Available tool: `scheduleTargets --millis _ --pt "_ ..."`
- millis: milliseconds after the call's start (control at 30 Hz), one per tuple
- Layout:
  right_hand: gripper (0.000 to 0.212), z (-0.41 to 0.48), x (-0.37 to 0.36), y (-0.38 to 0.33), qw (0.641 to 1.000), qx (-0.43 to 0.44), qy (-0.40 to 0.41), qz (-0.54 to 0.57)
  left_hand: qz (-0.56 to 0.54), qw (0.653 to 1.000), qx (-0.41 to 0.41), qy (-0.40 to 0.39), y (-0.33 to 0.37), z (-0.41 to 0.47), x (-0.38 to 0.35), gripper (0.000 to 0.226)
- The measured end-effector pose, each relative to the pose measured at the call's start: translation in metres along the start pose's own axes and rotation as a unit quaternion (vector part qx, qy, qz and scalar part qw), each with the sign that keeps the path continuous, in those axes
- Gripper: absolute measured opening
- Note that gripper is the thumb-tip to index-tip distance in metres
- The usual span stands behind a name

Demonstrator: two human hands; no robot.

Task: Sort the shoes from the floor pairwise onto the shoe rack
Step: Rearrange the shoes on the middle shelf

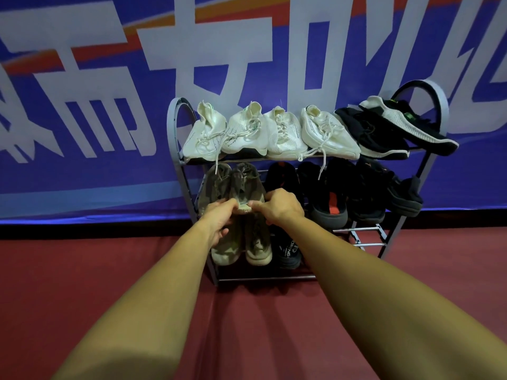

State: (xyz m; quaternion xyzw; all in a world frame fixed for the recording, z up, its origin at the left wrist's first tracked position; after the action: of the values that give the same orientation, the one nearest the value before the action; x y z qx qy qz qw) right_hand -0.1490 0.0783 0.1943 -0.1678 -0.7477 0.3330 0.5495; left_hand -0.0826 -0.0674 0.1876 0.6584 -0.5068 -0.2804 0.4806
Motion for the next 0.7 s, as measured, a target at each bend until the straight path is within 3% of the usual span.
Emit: scheduleTargets --millis 67,300,400,533,700 --pt "0.054 -0.001 0.000 -0.003 1.000 0.004 0.008 -0.016 0.015 1.000 -0.001 0.005 0.002 -0.003 -0.001 0.033" --pt "0.054 -0.003 -0.003 -0.004 1.000 0.012 -0.006 -0.027 0.032 0.999 -0.001 -0.022 -0.002 -0.004 0.001 0.057" --pt "0.048 -0.004 -0.001 0.000 1.000 0.014 -0.015 -0.002 0.029 0.999 -0.013 -0.014 0.000 -0.003 -0.001 0.052" --pt "0.040 -0.013 0.002 0.003 0.999 0.032 -0.016 0.016 0.033 0.996 -0.074 0.025 0.001 -0.010 -0.007 0.064" --pt "0.041 -0.029 0.016 0.008 0.999 0.044 -0.012 0.002 0.052 0.990 -0.122 0.047 0.001 -0.028 -0.013 0.057"
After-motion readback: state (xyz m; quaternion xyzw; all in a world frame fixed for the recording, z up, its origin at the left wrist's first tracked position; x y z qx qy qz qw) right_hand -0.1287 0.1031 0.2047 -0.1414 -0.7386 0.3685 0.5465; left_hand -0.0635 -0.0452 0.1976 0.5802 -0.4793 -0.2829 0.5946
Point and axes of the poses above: each hand's wrist, its own z-axis towards the middle knuckle, its own x-axis out of the back of the hand, y = z × x, the point moved 2 cm from there along z, towards the middle knuckle, and after that the axes turned 8 degrees about -y, right-handed, at the moved point
